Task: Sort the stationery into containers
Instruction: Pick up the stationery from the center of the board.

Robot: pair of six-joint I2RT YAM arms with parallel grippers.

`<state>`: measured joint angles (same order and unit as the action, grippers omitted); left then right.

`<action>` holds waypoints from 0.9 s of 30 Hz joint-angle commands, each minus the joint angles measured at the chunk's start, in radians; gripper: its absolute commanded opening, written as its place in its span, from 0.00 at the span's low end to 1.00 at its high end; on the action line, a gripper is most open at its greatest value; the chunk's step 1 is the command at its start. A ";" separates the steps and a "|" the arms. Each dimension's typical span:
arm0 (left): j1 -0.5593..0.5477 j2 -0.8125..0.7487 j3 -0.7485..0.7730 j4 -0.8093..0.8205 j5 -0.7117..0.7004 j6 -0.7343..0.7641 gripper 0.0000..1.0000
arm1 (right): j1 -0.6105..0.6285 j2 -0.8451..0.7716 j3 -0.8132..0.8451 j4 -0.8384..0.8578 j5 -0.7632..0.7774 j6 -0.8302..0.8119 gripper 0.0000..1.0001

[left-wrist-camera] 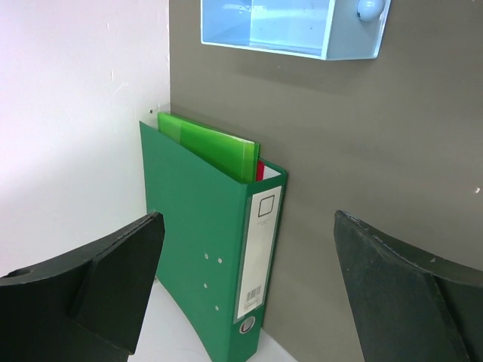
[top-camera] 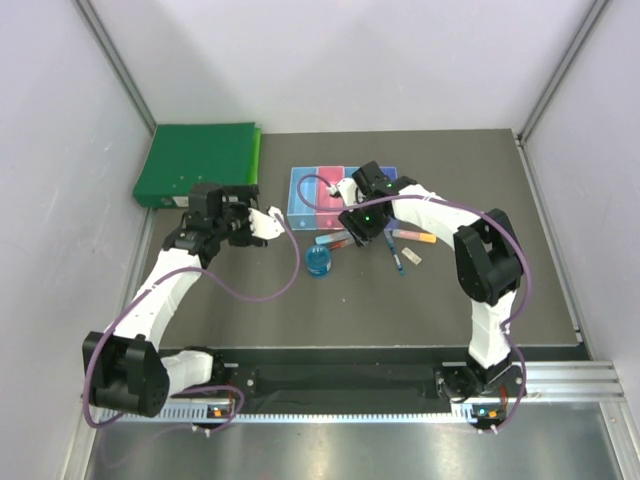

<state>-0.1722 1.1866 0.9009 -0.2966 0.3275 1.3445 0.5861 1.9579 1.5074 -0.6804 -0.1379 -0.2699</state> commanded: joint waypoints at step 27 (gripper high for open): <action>-0.004 -0.035 -0.036 0.037 0.015 -0.004 0.99 | 0.000 -0.027 0.237 -0.136 -0.104 -0.060 0.01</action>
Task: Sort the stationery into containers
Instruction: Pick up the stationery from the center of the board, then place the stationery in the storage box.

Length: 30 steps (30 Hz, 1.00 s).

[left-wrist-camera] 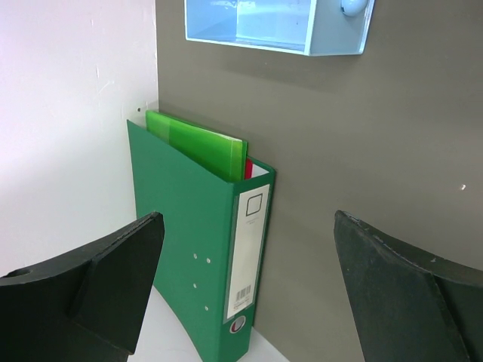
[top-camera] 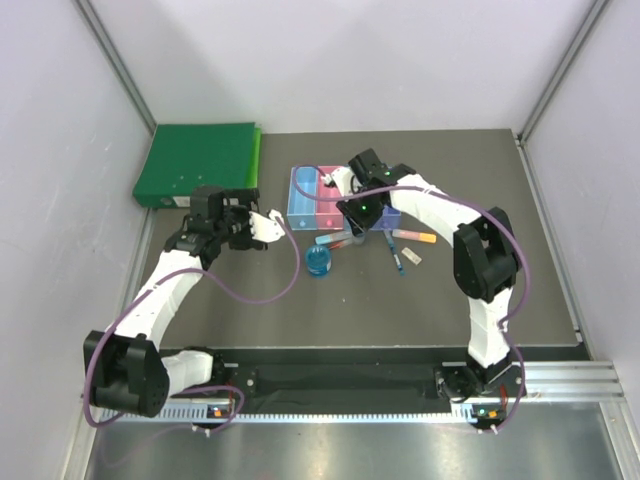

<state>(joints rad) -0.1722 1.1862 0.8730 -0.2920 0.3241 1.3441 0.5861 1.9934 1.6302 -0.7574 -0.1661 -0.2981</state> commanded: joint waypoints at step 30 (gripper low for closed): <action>-0.004 -0.048 -0.025 0.067 -0.026 -0.053 0.99 | -0.011 0.261 0.514 0.251 0.128 -0.107 0.00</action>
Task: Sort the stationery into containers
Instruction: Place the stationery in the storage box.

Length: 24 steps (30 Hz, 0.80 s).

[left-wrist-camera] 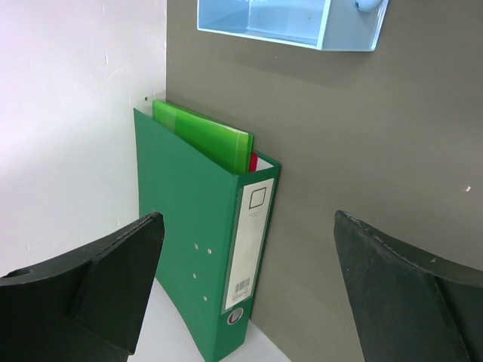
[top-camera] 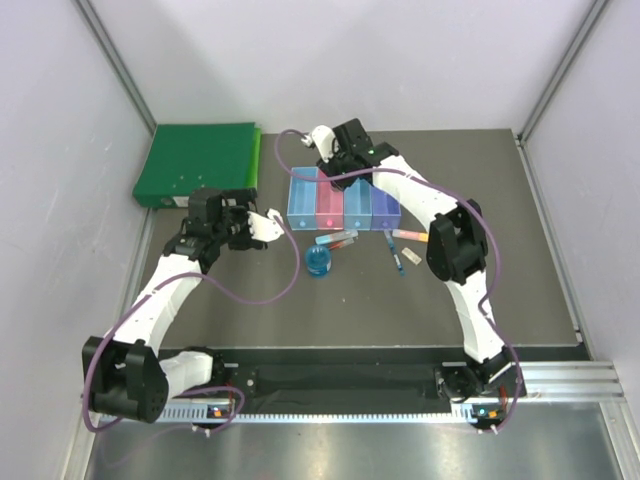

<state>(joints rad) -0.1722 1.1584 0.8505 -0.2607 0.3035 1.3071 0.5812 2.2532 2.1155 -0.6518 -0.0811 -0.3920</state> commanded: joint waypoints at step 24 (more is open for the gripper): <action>-0.003 0.050 0.030 0.064 -0.017 -0.016 0.99 | -0.004 0.103 0.024 0.239 0.055 0.004 0.00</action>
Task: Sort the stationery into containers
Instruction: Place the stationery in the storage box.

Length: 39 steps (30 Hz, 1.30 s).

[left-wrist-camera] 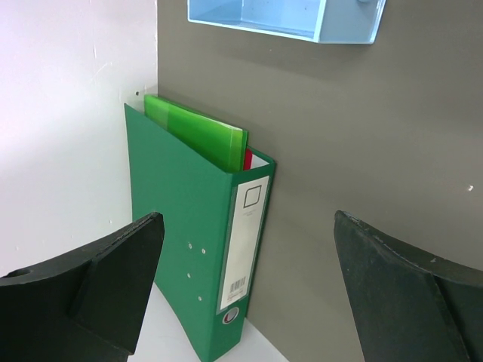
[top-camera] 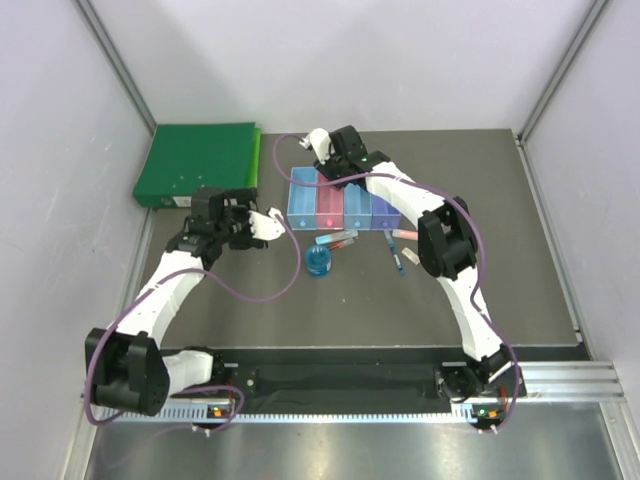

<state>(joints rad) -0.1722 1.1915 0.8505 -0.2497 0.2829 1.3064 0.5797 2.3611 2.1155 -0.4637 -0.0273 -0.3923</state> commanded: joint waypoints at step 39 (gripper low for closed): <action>0.002 0.031 0.021 0.072 0.016 -0.018 0.99 | 0.025 0.006 -0.042 0.053 0.023 -0.006 0.28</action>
<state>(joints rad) -0.1722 1.2205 0.8509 -0.2272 0.2794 1.3060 0.5873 2.3661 2.0846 -0.4484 -0.0090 -0.3927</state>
